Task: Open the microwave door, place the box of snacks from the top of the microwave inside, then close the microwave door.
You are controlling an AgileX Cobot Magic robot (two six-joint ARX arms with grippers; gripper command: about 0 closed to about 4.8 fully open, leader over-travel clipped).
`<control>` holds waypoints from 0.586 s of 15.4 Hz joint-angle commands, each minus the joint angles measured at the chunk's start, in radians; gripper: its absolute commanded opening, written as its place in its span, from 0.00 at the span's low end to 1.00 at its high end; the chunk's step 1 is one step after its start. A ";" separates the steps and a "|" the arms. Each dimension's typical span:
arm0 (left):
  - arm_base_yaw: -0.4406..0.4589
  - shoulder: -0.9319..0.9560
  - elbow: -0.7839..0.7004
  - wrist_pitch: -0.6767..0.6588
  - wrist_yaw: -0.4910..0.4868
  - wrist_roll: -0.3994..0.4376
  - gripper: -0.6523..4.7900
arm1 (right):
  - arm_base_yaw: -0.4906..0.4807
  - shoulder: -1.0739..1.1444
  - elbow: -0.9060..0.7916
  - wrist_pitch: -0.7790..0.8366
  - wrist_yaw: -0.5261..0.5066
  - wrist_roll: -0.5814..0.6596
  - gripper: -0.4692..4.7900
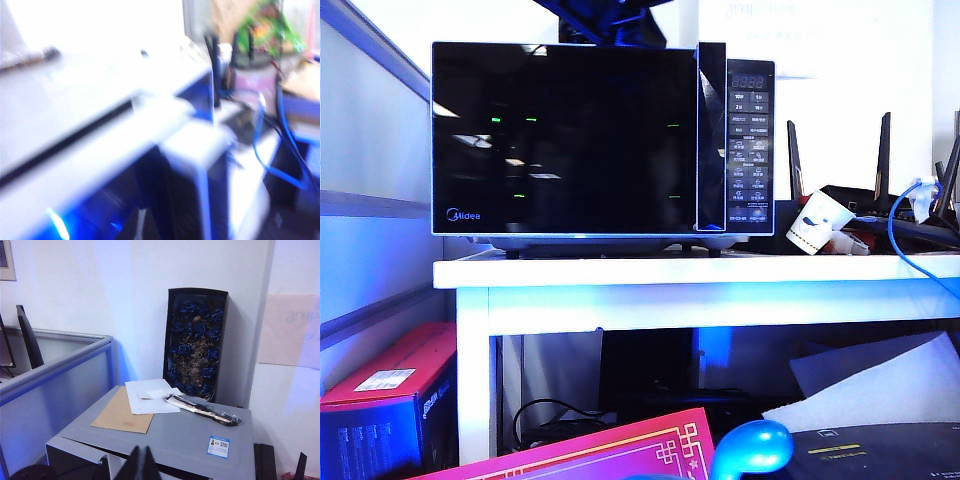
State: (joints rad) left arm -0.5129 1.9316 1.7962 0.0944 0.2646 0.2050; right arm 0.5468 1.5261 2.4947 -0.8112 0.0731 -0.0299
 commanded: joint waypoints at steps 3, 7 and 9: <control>-0.010 0.045 0.003 0.128 -0.087 -0.003 0.11 | 0.001 -0.006 0.004 0.016 -0.031 0.004 0.09; -0.010 0.088 0.003 0.174 -0.205 -0.003 0.11 | 0.001 -0.005 0.003 0.014 -0.031 0.004 0.09; -0.010 0.103 0.003 0.206 -0.303 -0.003 0.11 | 0.001 -0.005 0.003 0.003 -0.031 0.004 0.09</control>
State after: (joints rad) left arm -0.5327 2.0312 1.7962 0.2714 0.0544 0.2050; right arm 0.5468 1.5261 2.4947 -0.8139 0.0444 -0.0296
